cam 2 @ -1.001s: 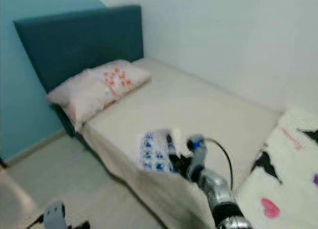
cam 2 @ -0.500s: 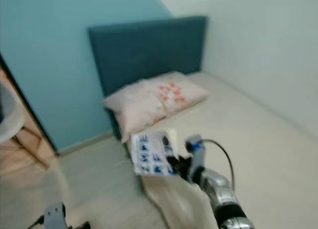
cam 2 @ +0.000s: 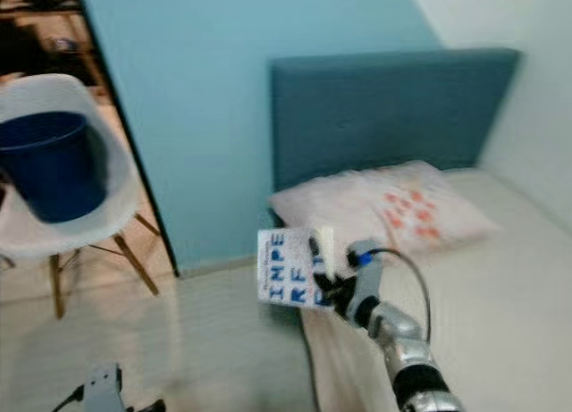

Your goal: Clean up the room

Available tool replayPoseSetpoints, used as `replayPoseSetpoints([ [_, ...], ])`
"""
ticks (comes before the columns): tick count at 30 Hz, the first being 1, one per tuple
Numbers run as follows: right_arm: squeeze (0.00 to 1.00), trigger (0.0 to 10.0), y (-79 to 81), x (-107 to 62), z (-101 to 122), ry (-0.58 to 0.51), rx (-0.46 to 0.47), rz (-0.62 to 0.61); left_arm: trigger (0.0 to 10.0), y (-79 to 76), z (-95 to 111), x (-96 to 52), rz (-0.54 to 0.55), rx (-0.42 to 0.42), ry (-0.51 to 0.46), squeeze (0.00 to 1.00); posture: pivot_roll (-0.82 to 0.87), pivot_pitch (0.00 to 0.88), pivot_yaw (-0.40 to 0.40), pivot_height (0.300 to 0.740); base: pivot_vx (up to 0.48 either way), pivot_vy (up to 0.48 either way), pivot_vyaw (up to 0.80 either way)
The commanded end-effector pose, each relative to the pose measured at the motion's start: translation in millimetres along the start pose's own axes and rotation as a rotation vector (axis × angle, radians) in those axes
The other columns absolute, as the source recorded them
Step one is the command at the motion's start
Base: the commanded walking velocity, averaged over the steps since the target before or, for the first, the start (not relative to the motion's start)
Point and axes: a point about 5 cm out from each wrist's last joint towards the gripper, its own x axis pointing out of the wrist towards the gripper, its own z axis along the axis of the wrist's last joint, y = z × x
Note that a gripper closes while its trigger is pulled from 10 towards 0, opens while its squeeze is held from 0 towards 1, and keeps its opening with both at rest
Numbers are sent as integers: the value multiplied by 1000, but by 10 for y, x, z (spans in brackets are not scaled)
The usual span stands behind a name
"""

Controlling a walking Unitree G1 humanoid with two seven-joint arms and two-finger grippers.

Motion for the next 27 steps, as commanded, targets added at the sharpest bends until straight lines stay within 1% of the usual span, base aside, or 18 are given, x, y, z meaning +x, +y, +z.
replayPoseSetpoints([
  [1, 0, 10000, -214, -135, -23, 4, 52, -123, 10000, -34, -6, 5, -3, 1, 2, 0, -21, 0, -21, 740, 0, 0, 0],
  [3, 0, 10000, -214, -135, -23, 4, 52, -123, 10000, -34, -6, 5, -3, 1, 2, 0, -21, 0, -21, 740, 0, 0, 0],
  [4, 0, 10000, -264, -166, -41, 6, 74, -165, 10000, -30, -7, 5, 3, -5, 3, 0, -21, 0, -21, 740, 0, 0, 0],
  [5, 0, 10000, -264, -166, -41, 6, 74, -165, 10000, -30, -7, 5, 3, -5, 3, 0, -21, 0, -21, 740, 0, 0, 0],
  [6, 0, 10000, -320, -204, -51, -7, 113, -211, 10000, -30, -6, 6, 5, -5, 2, 0, -21, 0, -21, 740, 0, 0, 0],
  [7, 0, 10000, -320, -204, -51, -7, 113, -211, 10000, -30, -6, 6, 5, -5, 2, 0, -21, 0, -21, 740, 0, 0, 0],
  [8, 0, 10000, -399, -259, -56, -28, 166, -276, 10000, -32, -5, 6, 4, -4, 2, 0, -25, 0, -22, 740, 0, 0, 0],
  [9, 0, 10000, -508, -343, -58, -69, 240, -363, 10000, -42, -3, 8, -1, -1, 1, 0, -26, 0, -23, 740, 0, 0, -769],
  [10, 0, 10000, -508, -343, -58, -69, 240, -363, 10000, -42, -3, 8, -1, -1, 1, 0, -26, 0, -23, 740, 0, 0, -769],
  [11, 0, 10000, -644, -465, -74, -123, 346, -474, 10000, -63, 5, 11, -14, 0, -4, 0, -28, 0, -23, 740, 0, 0, -769],
  [13, 0, 10000, -718, -546, -111, -132, 385, -548, 10000, -93, 28, 17, -29, 5, -12, 0, -31, 0, -24, 740, 0, 0, -769],
  [16, 0, 10000, -747, -586, -143, -130, 409, -582, 10000, -118, 51, 24, -39, 4, -20, 0, -32, 0, -27, 740, 0, 0, -769],
  [18, 0, 10000, -759, -614, -213, -108, 448, -614, 10000, -154, 98, 34, -52, 7, -35, 0, -32, 0, -30, 740, 0, 0, -513],
  [19, 0, 10000, -752, -616, -237, -104, 468, -614, 10000, -175, 127, 39, -61, 14, -45, 0, -33, 0, -33, 740, 0, 0, 0],
  [24, 0, 10000, -741, -615, -265, -101, 495, -611, 10000, -208, 169, 46, -74, 22, -59, 0, -33, 0, -36, 740, 0, 0, 0],
  [27, 0, 10000, -731, -630, -332, -72, 528, -619, 10000, -249, 241, 56, -85, 27, -85, 0, -34, 0, -36, 740, 0, 0, 0],
])
